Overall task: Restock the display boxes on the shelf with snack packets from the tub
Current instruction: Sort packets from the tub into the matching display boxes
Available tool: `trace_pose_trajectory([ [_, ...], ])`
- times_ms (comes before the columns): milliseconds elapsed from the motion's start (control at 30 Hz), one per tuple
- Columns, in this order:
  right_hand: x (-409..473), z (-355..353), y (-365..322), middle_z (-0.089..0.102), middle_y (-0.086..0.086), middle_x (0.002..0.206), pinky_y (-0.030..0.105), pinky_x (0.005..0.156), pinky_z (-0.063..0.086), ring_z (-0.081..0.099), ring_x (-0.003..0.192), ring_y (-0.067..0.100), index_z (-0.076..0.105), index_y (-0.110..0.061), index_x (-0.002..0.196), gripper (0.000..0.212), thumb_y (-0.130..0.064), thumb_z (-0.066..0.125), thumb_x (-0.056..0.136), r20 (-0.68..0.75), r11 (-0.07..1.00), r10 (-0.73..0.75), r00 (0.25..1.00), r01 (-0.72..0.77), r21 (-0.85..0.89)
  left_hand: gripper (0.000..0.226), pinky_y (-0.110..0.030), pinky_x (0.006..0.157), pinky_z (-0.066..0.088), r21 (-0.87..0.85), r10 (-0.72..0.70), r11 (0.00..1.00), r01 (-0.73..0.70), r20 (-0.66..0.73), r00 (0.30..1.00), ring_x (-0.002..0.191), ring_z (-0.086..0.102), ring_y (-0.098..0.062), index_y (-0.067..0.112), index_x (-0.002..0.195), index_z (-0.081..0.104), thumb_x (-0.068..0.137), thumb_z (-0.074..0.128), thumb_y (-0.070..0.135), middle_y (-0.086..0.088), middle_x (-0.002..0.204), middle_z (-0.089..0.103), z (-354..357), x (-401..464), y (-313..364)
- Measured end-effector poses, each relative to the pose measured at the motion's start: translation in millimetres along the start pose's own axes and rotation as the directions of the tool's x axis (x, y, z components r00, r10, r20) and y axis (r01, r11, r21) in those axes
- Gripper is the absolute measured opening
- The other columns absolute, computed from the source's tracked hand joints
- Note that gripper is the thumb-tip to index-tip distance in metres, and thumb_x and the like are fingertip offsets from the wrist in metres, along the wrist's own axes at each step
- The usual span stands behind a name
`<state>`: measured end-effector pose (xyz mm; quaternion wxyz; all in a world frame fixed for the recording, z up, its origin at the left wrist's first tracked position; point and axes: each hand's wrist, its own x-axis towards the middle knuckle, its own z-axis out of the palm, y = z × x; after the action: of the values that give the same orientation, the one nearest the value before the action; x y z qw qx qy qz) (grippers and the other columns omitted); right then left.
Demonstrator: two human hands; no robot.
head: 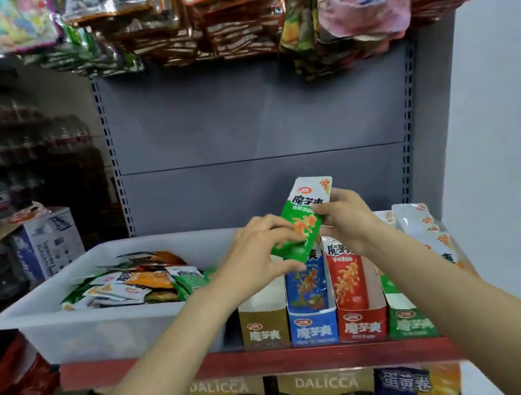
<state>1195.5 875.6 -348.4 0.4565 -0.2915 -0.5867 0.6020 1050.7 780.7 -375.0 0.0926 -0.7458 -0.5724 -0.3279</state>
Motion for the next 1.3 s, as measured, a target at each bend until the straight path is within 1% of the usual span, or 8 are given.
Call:
trace_pose_trajectory([
  [100,-2,-14,-1,0.067,0.007,0.092,0.034,0.061,0.055,0.065,0.073,0.02,0.06,-0.008,0.098,0.022,0.008,0.047,0.091,-0.026,0.993,-0.094,0.995,0.092,-0.072,0.057,-0.027,0.106,0.029,-0.049,-0.12,0.991,0.123,0.058,0.991,0.125,0.037,-0.008,0.03,0.128,0.056,0.075,0.076,0.036,0.01,0.135,0.043,9,3,2],
  [233,-2,-48,-5,0.068,0.003,0.09,0.037,0.069,0.055,0.066,0.078,0.02,0.061,-0.015,0.094,0.029,0.009,0.048,0.089,-0.128,0.945,-0.255,0.958,0.219,-0.243,0.056,-0.009,0.088,0.027,-0.116,-0.194,0.972,0.202,0.077,0.978,0.121,0.046,-0.01,0.023,0.132,0.05,0.08,0.073,0.03,0.006,0.135,0.046,24,15,15],
  [567,-3,-125,-2,0.064,-0.003,0.088,0.025,0.059,0.054,0.063,0.07,0.008,0.055,-0.013,0.106,0.03,0.008,0.044,0.09,-0.244,0.876,-0.336,0.91,0.207,-0.435,0.042,-0.03,0.094,0.043,-0.171,-0.287,0.933,0.316,0.172,0.942,0.113,0.055,-0.023,0.007,0.124,0.055,0.085,0.067,0.018,-0.009,0.125,0.058,85,63,62],
  [733,11,-135,18,0.068,0.001,0.096,0.045,0.08,0.056,0.066,0.087,0.02,0.057,-0.021,0.092,0.025,0.003,0.056,0.085,-0.139,0.757,-0.287,0.948,0.135,-0.639,0.026,-0.031,0.086,0.045,-0.173,-0.395,0.887,0.429,0.197,0.897,0.107,0.057,-0.027,0.014,0.11,0.057,0.085,0.065,0.015,-0.013,0.113,0.062,101,80,71],
  [900,13,-136,27,0.056,-0.001,0.098,0.01,0.059,0.048,0.06,0.084,0.015,0.044,-0.019,0.113,0.039,0.007,0.057,0.086,0.045,0.656,-0.201,0.979,0.169,-0.735,0.051,-0.032,0.084,0.052,-0.2,-0.468,0.821,0.535,0.3,0.831,0.099,0.063,-0.025,0.013,0.127,0.053,0.079,0.071,0.017,-0.01,0.113,0.065,111,82,70],
  [1000,13,-136,30,0.057,0.002,0.109,0.03,0.073,0.055,0.06,0.094,0.017,0.04,-0.023,0.13,0.058,0.01,0.055,0.085,0.167,0.564,-0.207,0.964,0.257,-0.784,0.054,-0.028,0.066,0.056,-0.287,-0.469,0.769,0.572,0.354,0.809,0.081,0.07,-0.025,0.014,0.13,0.05,0.08,0.069,0.006,-0.011,0.104,0.069,111,79,70],
  [1133,18,-133,33,0.056,0.009,0.123,0.021,0.073,0.046,0.057,0.106,0.02,0.04,-0.019,0.131,0.052,0.006,0.053,0.087,0.247,0.408,-0.177,0.953,0.3,-0.862,0.068,-0.026,0.059,0.057,-0.318,-0.472,0.738,0.596,0.389,0.791,0.07,0.07,-0.025,0.015,0.142,0.037,0.082,0.067,0.004,-0.014,0.1,0.07,111,81,69],
  [1300,21,-129,31,0.061,0.012,0.119,0.032,0.075,0.048,0.058,0.103,0.029,0.038,-0.016,0.127,0.046,0.001,0.055,0.087,0.271,0.138,-0.184,0.945,0.298,-0.945,0.071,-0.023,0.055,0.056,-0.333,-0.456,0.734,0.592,0.404,0.793,0.062,0.066,-0.02,0.014,0.144,0.032,0.083,0.067,0.004,-0.015,0.103,0.069,112,81,68],
])
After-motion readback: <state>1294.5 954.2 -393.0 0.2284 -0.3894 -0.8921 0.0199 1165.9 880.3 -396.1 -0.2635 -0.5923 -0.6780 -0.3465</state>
